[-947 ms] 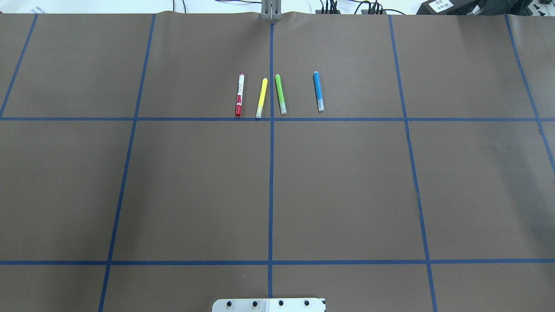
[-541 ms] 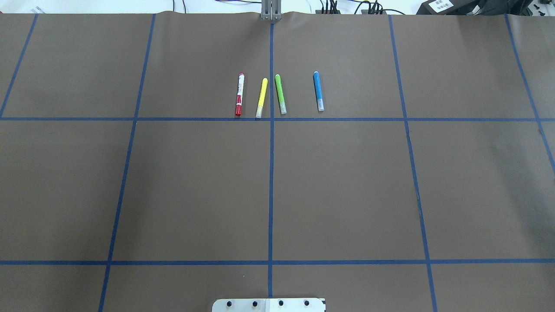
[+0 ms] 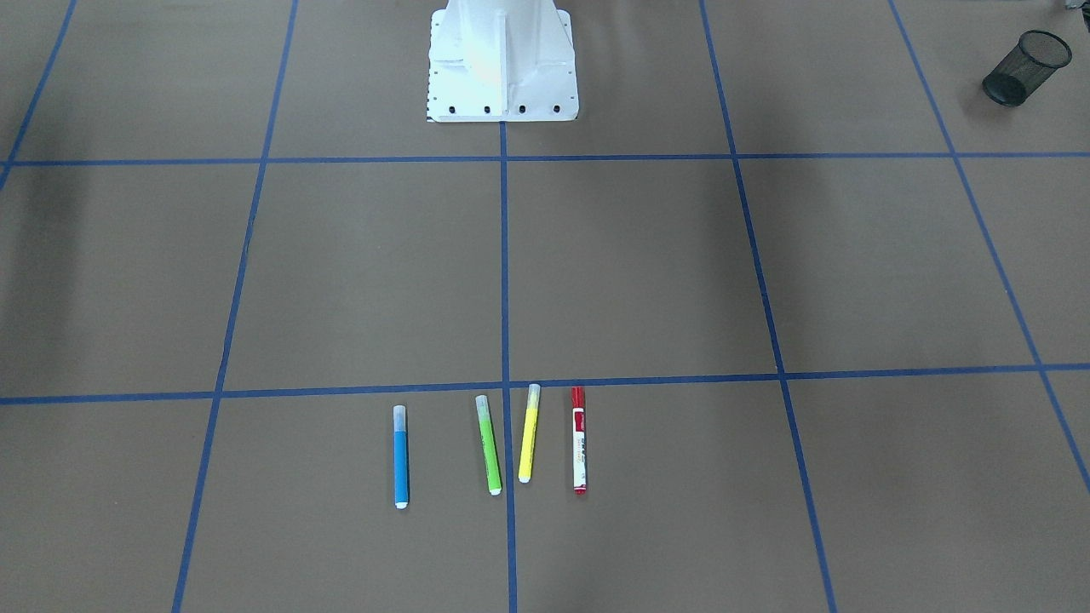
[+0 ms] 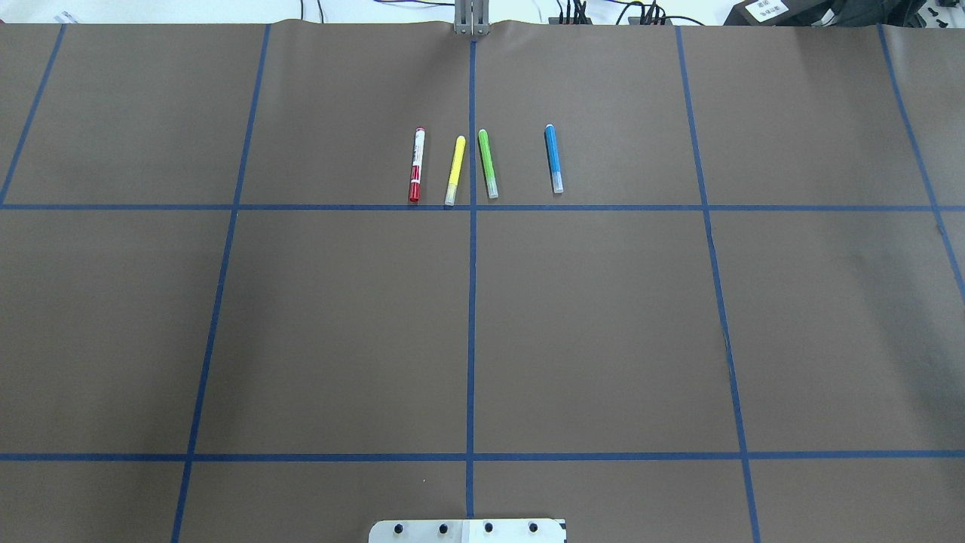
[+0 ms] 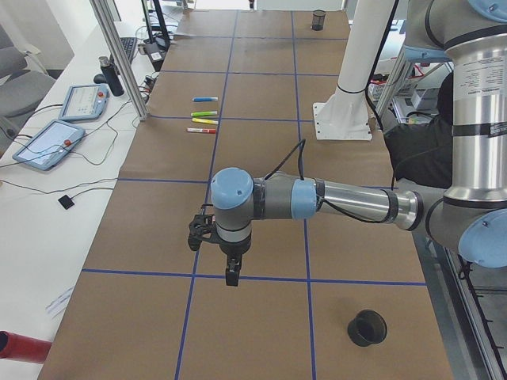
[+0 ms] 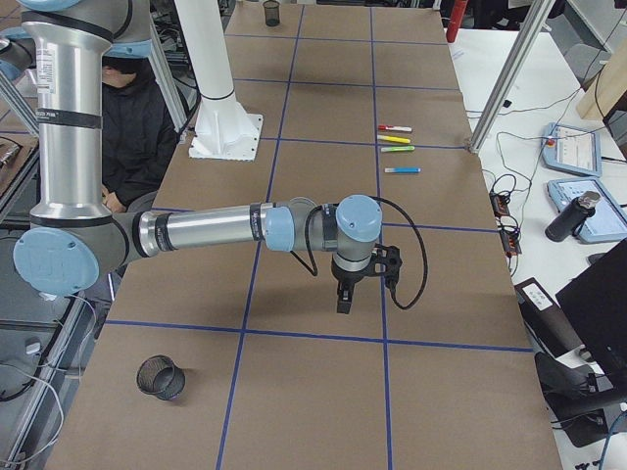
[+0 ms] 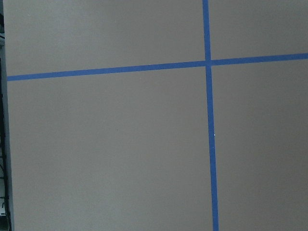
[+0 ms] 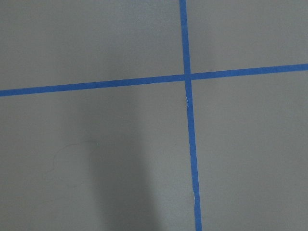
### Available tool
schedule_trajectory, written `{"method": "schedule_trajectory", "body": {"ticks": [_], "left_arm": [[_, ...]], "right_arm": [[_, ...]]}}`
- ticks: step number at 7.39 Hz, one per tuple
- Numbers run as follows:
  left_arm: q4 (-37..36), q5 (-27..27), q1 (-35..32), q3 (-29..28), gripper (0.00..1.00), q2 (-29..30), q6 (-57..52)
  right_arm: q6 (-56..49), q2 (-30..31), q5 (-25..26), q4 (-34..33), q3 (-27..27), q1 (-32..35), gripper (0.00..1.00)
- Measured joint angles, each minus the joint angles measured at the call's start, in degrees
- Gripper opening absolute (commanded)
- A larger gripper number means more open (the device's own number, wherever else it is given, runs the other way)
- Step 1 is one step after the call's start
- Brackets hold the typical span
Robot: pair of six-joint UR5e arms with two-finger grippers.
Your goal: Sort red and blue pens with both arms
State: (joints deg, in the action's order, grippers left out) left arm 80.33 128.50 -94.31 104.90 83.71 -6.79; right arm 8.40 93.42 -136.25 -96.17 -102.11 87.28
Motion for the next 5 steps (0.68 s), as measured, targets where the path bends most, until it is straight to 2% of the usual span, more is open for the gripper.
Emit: {"method": "schedule_trajectory", "body": {"ticks": [3, 5], "left_arm": [[-0.2, 0.1, 0.0, 0.2, 1.00, 1.2, 0.1], [-0.5, 0.1, 0.8, 0.1, 1.00, 4.3, 0.3]], "right_arm": [[-0.3, -1.2, 0.9, -0.1, 0.1, 0.0, 1.00], [-0.2, -2.2, 1.5, 0.0, 0.6, 0.0, 1.00]]}}
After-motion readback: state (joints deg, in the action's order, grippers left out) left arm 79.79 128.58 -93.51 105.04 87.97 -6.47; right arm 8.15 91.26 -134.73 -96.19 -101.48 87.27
